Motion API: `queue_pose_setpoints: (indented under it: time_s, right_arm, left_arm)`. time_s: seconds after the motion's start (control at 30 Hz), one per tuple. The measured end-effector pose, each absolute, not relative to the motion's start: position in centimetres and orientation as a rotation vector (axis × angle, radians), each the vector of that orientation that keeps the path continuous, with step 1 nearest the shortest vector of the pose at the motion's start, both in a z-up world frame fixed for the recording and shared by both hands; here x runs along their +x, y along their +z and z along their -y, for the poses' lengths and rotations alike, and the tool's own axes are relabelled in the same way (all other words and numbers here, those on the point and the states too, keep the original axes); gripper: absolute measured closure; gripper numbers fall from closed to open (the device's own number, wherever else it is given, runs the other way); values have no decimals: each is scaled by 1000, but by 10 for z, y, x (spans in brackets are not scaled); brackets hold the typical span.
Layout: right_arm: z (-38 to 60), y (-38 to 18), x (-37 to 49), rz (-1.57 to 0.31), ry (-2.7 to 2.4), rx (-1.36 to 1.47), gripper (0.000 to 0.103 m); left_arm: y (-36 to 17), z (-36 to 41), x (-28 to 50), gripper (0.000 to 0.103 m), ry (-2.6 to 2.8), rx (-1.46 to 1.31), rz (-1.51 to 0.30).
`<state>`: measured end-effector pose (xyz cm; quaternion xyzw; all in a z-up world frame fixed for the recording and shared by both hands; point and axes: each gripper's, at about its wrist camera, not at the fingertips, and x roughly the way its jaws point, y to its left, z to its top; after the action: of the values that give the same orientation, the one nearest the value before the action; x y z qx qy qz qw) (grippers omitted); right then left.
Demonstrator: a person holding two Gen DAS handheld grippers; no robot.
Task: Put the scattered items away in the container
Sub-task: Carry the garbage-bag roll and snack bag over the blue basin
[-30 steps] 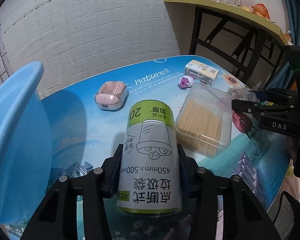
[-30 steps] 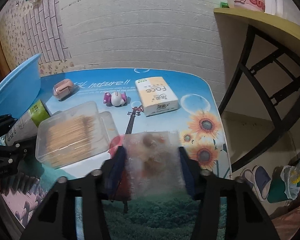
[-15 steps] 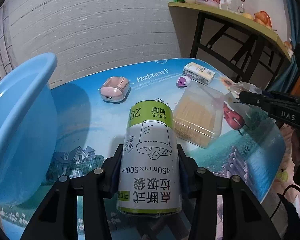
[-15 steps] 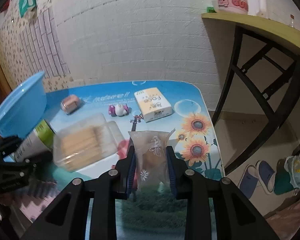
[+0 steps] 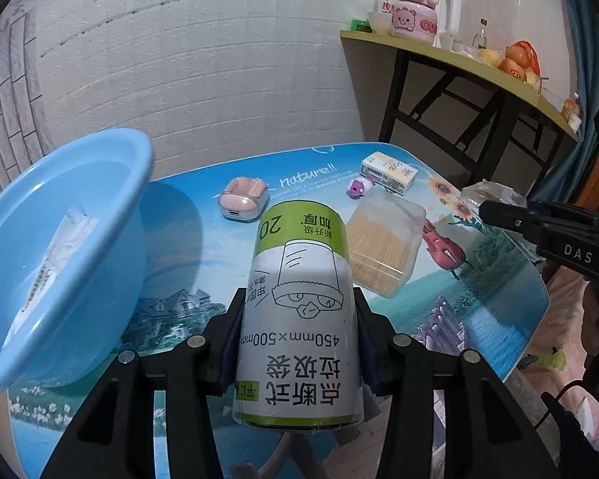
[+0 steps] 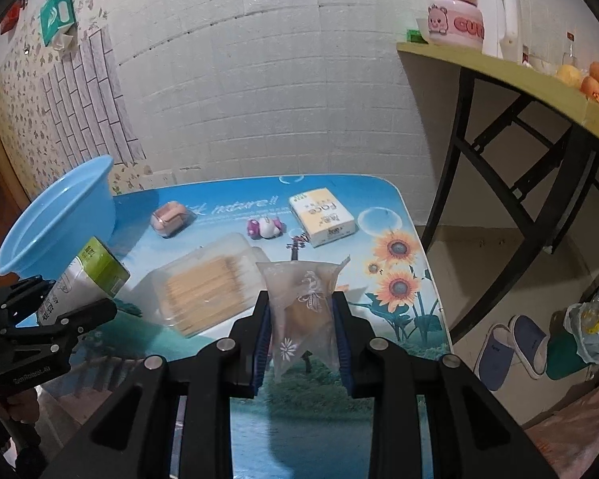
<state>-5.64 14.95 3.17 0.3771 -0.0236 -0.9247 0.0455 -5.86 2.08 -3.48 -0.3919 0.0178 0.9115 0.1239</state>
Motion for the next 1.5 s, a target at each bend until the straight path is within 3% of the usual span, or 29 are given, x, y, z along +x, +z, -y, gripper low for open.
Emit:
queue_pose_setpoints:
  time_s: [0.77, 1.5]
  right_arm:
    - [-117, 67, -25, 49, -2823, 1061, 73]
    - [-111, 72, -24, 49, -2821, 1054, 73]
  left_arm:
    - [5, 9, -29, 57, 2754, -994, 54]
    - [8, 14, -26, 57, 2752, -972, 79]
